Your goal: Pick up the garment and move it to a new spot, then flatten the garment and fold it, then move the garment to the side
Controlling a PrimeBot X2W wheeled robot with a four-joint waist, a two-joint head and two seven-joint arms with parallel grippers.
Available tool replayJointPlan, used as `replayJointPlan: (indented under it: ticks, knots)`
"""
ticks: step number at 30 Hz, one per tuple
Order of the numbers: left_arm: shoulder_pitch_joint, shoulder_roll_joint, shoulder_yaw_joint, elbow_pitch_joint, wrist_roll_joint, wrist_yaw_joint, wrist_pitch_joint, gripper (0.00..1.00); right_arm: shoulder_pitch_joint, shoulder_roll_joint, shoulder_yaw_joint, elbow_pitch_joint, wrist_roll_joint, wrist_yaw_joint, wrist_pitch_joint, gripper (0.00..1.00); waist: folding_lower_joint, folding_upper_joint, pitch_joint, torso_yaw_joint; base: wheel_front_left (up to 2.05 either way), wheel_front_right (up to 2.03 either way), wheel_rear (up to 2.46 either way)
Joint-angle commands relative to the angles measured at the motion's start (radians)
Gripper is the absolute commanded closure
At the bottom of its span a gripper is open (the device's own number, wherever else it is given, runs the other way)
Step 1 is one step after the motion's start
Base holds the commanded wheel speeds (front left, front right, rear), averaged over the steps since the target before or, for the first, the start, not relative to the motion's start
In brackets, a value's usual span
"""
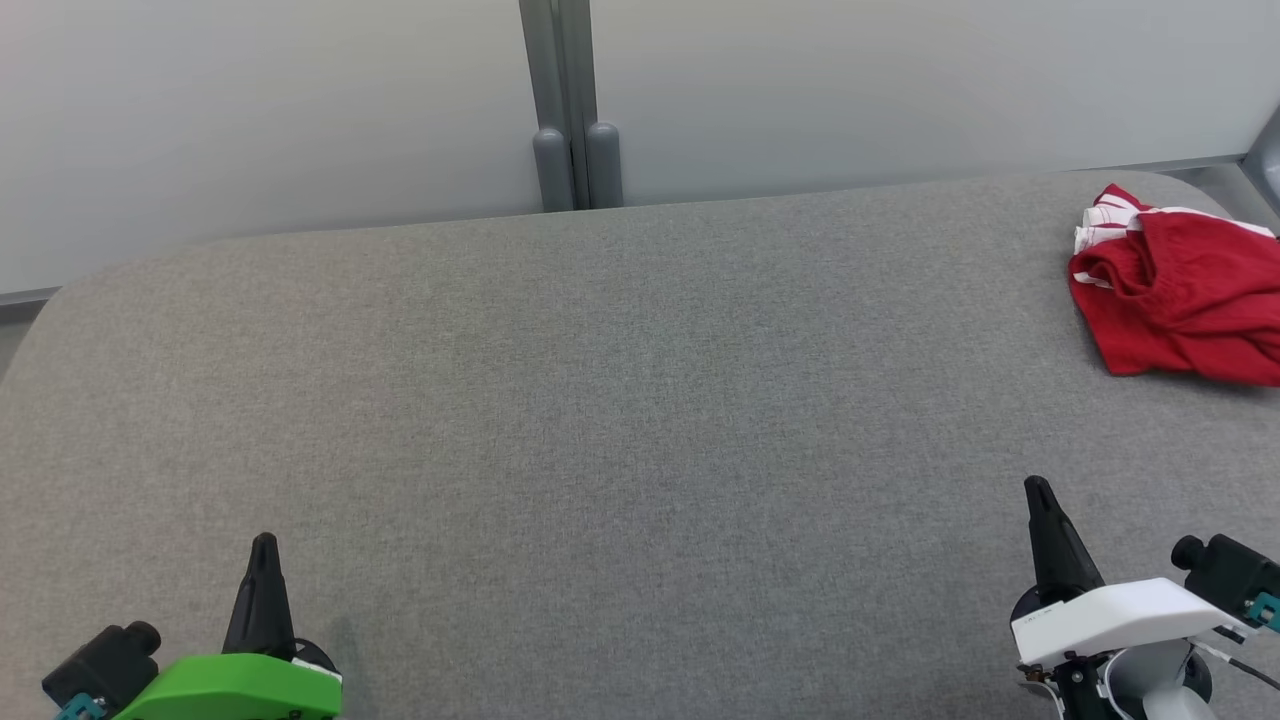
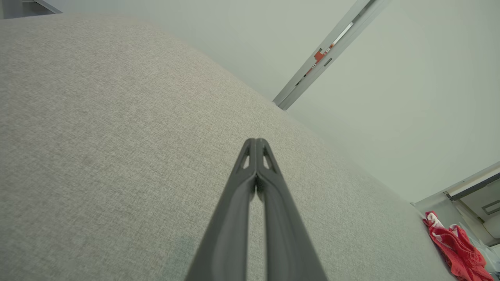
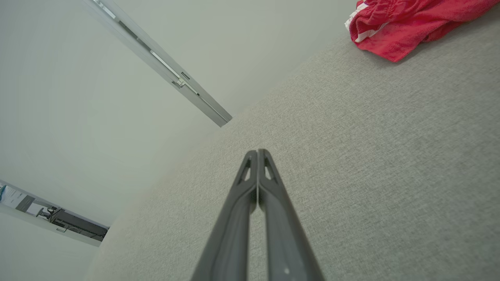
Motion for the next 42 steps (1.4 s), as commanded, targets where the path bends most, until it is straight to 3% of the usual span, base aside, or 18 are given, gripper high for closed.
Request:
replayJointPlan:
  ticks: [1, 42]
  knots:
    - [-0.031, 0.007, 0.005, -0.015, -0.042, -0.002, 0.008, 1.00, -0.023, -0.003, -0.006, -0.008, 0.038, 0.000, 0.007, 1.00, 0.0000, 0.0000, 0.000, 0.000, 0.00, 0.00, 0.00]
    - [-0.081, 0.011, 0.014, -0.019, -0.520, -0.004, 0.130, 1.00, -0.071, 0.010, -0.054, 0.013, 0.493, -0.001, 0.128, 1.00, 0.0000, 0.0000, 0.001, 0.009, 0.00, 0.00, 0.00]
